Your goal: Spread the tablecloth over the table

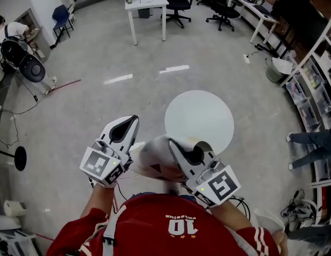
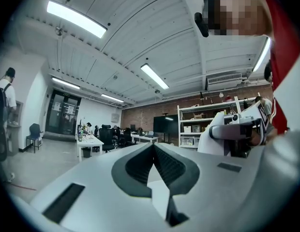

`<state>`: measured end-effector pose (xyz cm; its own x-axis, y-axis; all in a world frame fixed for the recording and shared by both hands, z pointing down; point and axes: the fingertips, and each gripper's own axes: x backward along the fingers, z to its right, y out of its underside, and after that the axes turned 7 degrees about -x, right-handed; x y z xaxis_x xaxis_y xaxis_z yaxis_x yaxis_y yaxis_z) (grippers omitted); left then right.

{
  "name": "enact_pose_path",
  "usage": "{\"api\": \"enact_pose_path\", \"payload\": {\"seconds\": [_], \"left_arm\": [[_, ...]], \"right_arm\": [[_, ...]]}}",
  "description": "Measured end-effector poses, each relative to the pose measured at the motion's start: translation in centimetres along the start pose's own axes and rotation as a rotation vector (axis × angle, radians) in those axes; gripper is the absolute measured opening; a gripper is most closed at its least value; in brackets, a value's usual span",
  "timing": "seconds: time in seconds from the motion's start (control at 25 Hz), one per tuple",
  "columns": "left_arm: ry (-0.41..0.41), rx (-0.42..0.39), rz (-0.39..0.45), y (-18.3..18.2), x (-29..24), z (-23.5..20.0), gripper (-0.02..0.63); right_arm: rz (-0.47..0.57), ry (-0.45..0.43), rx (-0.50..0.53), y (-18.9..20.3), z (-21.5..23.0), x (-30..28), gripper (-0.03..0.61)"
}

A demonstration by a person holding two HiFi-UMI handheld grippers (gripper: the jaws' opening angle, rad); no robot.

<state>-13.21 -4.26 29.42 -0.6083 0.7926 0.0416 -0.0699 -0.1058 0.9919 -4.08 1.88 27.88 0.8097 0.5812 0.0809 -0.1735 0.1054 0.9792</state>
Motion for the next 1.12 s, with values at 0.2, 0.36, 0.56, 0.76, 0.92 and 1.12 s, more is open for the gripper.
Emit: {"api": "enact_pose_path", "payload": {"seconds": [0.2,0.36,0.56,0.76,0.92,1.12], "left_arm": [[-0.059,-0.015,-0.028,0.9,-3.3,-0.8,0.006],[-0.109,-0.022,-0.06,1.2,-4.2,-1.7,0.006],[-0.161,-0.018,-0.103,2.4,-3.4,-5.4,0.006],[-0.19,-0.002,-0.094,3.0,-2.0,-10.6,0.006],[-0.198,0.018,-0.078,3.7,-0.3,-15.3,0.006],[-0.195,-0.005,-0.065,3.4,-0.4,-23.9,0.006]], "right_arm": [[-0.005,-0.086,-0.011,0.1,3.0,-1.8,0.012],[-0.016,-0.139,-0.018,0.5,4.2,-3.2,0.013],[-0.048,-0.166,-0.051,1.7,5.3,-7.5,0.013],[-0.067,-0.145,-0.056,2.8,6.8,-12.8,0.012],[-0.08,-0.105,-0.035,3.6,7.2,-17.3,0.013],[-0.08,-0.064,-0.008,2.5,9.9,-26.6,0.012]]}}
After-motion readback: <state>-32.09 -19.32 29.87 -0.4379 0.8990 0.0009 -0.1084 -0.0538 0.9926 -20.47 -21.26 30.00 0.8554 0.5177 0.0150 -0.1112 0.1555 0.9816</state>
